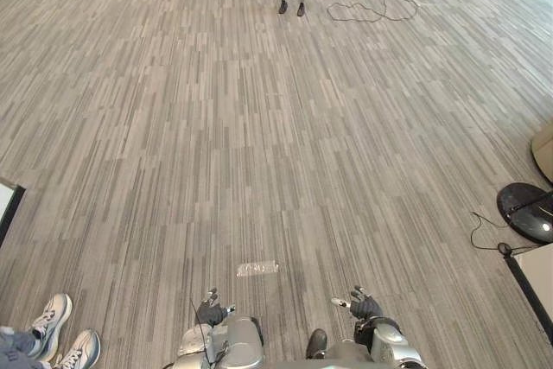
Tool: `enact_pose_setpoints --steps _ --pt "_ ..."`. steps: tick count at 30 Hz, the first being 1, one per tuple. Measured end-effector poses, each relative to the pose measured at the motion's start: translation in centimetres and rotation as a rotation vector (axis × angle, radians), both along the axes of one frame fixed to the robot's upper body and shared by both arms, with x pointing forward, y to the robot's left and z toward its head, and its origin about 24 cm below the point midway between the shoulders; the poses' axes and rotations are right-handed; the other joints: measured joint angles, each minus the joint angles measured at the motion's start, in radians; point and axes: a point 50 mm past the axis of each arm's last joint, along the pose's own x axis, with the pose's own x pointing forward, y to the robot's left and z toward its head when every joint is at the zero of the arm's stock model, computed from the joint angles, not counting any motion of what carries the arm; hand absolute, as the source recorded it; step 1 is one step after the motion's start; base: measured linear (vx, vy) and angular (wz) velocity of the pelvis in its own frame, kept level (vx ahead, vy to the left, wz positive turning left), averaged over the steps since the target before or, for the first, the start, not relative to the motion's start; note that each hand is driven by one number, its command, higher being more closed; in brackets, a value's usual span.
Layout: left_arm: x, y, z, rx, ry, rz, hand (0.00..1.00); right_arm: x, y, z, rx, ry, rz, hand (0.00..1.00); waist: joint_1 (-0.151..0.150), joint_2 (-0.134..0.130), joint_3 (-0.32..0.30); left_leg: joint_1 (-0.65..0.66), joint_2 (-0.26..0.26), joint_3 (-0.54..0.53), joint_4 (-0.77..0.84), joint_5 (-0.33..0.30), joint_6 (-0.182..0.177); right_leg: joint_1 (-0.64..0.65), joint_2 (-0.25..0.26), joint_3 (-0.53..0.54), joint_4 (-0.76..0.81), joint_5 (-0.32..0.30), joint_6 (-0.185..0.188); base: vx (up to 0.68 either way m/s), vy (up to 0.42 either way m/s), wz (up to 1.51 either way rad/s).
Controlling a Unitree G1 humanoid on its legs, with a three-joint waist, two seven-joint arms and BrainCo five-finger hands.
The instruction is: Organize washtable
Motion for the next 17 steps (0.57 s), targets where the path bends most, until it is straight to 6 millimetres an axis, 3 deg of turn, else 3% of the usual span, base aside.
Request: enact_pose_setpoints --steps 1,3,5,6,7,9,11,12,13,14,16,17 --pt "0.1 0.2 0.0 0.006 -0.003 0.0 0.0 0.0 0.2 0.0 0.004 0.002 0.003 0.0 0.002 -0.012 0.0 0.017 -0.009 0.008 -0.001 -0.006 0.032 0.013 -0.008 0.013 0.0 -0.009 0.015 0.26 0.208 -0.27" --pt "0.2 1.3 0.2 0.041 0.001 -0.014 0.0 -0.1 1.3 -0.1 0.031 0.005 0.008 0.0 -0.007 -0.074 -0.011 0.042 -0.047 0.035 -0.016 -0.028 0.051 0.018 -0.064 0.02 0.021 -0.029 0.052 0.32 0.227 -0.05" --pt "0.2 1.3 0.1 0.04 0.006 -0.009 0.0 -0.1 1.4 -0.1 0.033 0.006 0.009 0.0 -0.003 -0.079 -0.012 0.055 -0.059 0.043 -0.002 -0.081 0.064 -0.006 -0.095 0.026 0.113 -0.052 0.088 0.22 0.217 -0.25" --pt "-0.1 1.3 -0.1 0.032 0.021 0.005 0.0 0.1 1.4 0.0 0.031 -0.002 0.014 0.0 0.0 -0.072 -0.007 0.121 -0.069 0.073 -0.032 -0.101 0.078 -0.078 -0.141 0.059 0.327 -0.068 0.106 0.14 0.21 -0.43" --pt "-0.4 1.3 -0.2 0.028 0.032 0.009 0.0 0.2 1.3 0.0 0.022 -0.004 0.023 0.0 -0.002 -0.067 -0.002 0.175 -0.085 0.091 -0.068 -0.101 0.085 -0.131 -0.177 0.074 0.481 -0.074 0.095 0.12 0.176 -0.41" --pt "-1.0 1.6 -0.4 0.034 0.052 0.011 0.0 0.2 1.6 0.0 0.016 -0.008 0.061 0.0 -0.011 -0.077 -0.005 0.25 -0.112 0.097 -0.106 -0.108 0.102 -0.176 -0.223 0.074 0.608 -0.13 0.088 0.12 0.118 0.0" --pt "-1.0 1.5 -0.4 0.031 0.054 0.006 0.0 0.1 1.8 0.0 0.009 -0.005 0.088 0.0 -0.01 -0.08 -0.008 0.279 -0.12 0.093 -0.126 -0.117 0.098 -0.195 -0.206 0.077 0.521 -0.151 0.091 0.15 0.08 0.28" --pt "-1.0 1.5 -0.4 0.029 0.053 0.008 0.0 0.0 1.8 0.0 0.006 -0.002 0.091 0.0 -0.008 -0.084 -0.01 0.273 -0.128 0.082 -0.123 -0.117 0.098 -0.199 -0.175 0.103 0.392 -0.131 0.088 0.18 0.021 0.4" --pt "-1.0 1.8 -0.4 0.034 0.052 0.003 0.0 -0.2 1.9 -0.2 0.002 0.008 0.103 0.0 -0.007 -0.101 -0.02 0.259 -0.152 0.065 -0.102 -0.132 0.091 -0.205 -0.161 0.13 0.28 -0.044 0.055 0.2 0.001 0.41" --pt "-1.0 2.1 -0.3 0.039 0.051 0.002 0.0 -0.3 1.9 -0.2 0.003 0.014 0.106 0.0 -0.007 -0.119 -0.026 0.251 -0.167 0.057 -0.085 -0.144 0.089 -0.209 -0.163 0.133 0.25 -0.004 0.054 0.25 -0.033 0.36" --pt "-1.2 1.4 -0.5 0.019 0.058 0.008 0.0 -0.4 1.2 -0.4 -0.015 0.029 0.099 0.0 -0.008 -0.08 -0.042 0.247 -0.142 0.028 -0.046 -0.168 0.073 -0.163 -0.137 0.11 0.186 0.002 0.063 0.26 -0.03 0.25" --pt "-1.2 1.2 -0.5 0.014 0.058 0.008 0.0 -0.4 1.1 -0.4 -0.018 0.03 0.098 0.0 -0.008 -0.073 -0.044 0.249 -0.138 0.024 -0.05 -0.17 0.071 -0.147 -0.129 0.105 0.165 0.007 0.066 0.12 -0.007 0.09"
